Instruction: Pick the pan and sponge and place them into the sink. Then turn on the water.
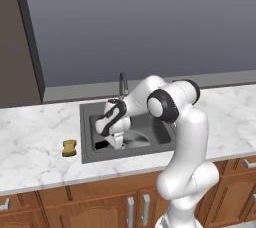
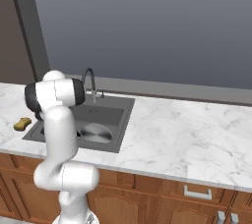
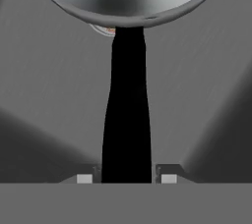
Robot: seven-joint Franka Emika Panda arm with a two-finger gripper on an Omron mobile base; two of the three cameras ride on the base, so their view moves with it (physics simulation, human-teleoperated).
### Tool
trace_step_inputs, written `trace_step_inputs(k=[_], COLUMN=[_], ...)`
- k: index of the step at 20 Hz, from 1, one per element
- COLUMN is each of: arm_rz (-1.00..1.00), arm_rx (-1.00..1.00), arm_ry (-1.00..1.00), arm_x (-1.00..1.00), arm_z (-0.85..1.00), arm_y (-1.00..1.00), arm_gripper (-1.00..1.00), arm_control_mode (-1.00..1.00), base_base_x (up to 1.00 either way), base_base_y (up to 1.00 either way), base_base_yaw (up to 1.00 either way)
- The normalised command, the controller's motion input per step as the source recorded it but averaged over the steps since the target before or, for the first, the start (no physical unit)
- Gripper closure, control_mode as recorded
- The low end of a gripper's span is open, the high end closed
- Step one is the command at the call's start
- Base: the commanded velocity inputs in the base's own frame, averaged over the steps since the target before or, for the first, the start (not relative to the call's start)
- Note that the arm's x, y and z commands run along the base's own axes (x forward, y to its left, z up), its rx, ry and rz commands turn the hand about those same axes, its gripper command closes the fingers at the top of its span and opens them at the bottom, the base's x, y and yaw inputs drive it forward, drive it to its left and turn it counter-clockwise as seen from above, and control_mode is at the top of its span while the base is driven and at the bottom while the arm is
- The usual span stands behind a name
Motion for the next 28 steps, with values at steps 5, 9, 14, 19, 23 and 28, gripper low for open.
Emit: trace_step_inputs(k=[5,9,14,19,23,28], arm_rz=[0.00,0.00,0.00,0.00,0.09,0.30], arm_rx=[0.00,0.00,0.00,0.00,0.00,-0.09], arm_ry=[-0.07,-0.07,-0.07,-0.04,0.00,0.00], arm_x=[0.00,-0.01,-0.06,-0.18,-0.39,-0.20], arm_z=[-0.03,0.14,0.91,1.00,1.00,0.52], arm_y=[0.00,0.01,0.10,0.39,0.65,0.78], arm_gripper=[-1.00,-1.00,-1.00,-1.00,-1.00,-1.00], arm_control_mode=[-1.00,-1.00,-1.00,-1.00,-1.00,-1.00], base_base_x=[0.00,0.00,0.00,0.00,0.00,0.00], base_base_y=[0.00,0.00,0.00,0.00,0.00,0.00], base_base_yaw=[0.00,0.00,0.00,0.00,0.00,0.00])
